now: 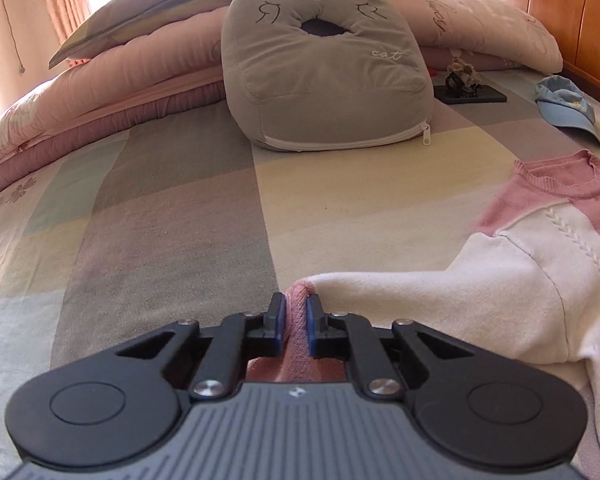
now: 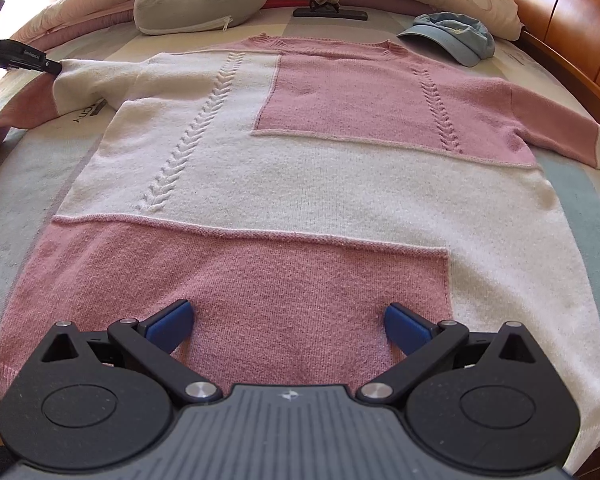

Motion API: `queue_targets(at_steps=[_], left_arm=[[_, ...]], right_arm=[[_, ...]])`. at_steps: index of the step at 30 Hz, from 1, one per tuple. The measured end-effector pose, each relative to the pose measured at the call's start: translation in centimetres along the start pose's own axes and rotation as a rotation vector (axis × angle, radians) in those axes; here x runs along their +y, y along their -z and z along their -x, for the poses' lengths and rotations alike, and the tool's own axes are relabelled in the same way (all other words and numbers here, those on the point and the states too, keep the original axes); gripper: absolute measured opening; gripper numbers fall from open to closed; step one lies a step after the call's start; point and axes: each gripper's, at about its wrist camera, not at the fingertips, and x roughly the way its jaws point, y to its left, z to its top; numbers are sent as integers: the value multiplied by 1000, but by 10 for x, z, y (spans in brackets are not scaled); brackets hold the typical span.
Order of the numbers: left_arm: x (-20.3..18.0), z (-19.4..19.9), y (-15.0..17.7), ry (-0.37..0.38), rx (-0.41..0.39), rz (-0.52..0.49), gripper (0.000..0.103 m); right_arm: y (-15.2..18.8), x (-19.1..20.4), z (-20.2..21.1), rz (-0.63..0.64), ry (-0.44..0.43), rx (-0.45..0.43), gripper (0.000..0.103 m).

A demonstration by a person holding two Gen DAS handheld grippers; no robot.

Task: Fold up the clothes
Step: 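Grasp the pink sleeve cuff with the left gripper and pull it outward, then open the left gripper, lay the sleeve flat and lift away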

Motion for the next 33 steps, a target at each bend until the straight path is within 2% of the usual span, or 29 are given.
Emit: queue_targets(at_steps=[3, 4, 5, 6, 9, 12, 19, 24, 28, 33], left_arm=[[5, -22, -7, -3, 43, 37, 11], [6, -27, -6, -3, 62, 53, 13], [7, -33, -5, -3, 80, 68, 19], [8, -38, -4, -2, 98, 83, 20], [15, -31, 0, 3, 90, 113, 24], [25, -12, 2, -15, 69, 109, 34], [54, 51, 10, -95, 3, 123, 43], [46, 94, 38, -42, -31, 72, 72], [31, 102, 62, 4, 12, 22, 73], [14, 68, 86, -65, 102, -13, 74]], right_arm=[[0, -1, 0, -7, -4, 2, 103], [0, -2, 0, -7, -4, 2, 103], [-1, -1, 0, -6, -3, 3, 103], [-1, -1, 0, -3, 0, 4, 103], [0, -2, 2, -1, 2, 6, 103], [1, -2, 3, -6, -1, 4, 103], [2, -3, 3, -9, -6, -2, 103], [5, -3, 6, -14, -15, -9, 103], [7, -2, 6, -6, -14, -13, 103], [8, -1, 7, 0, -9, -16, 103]])
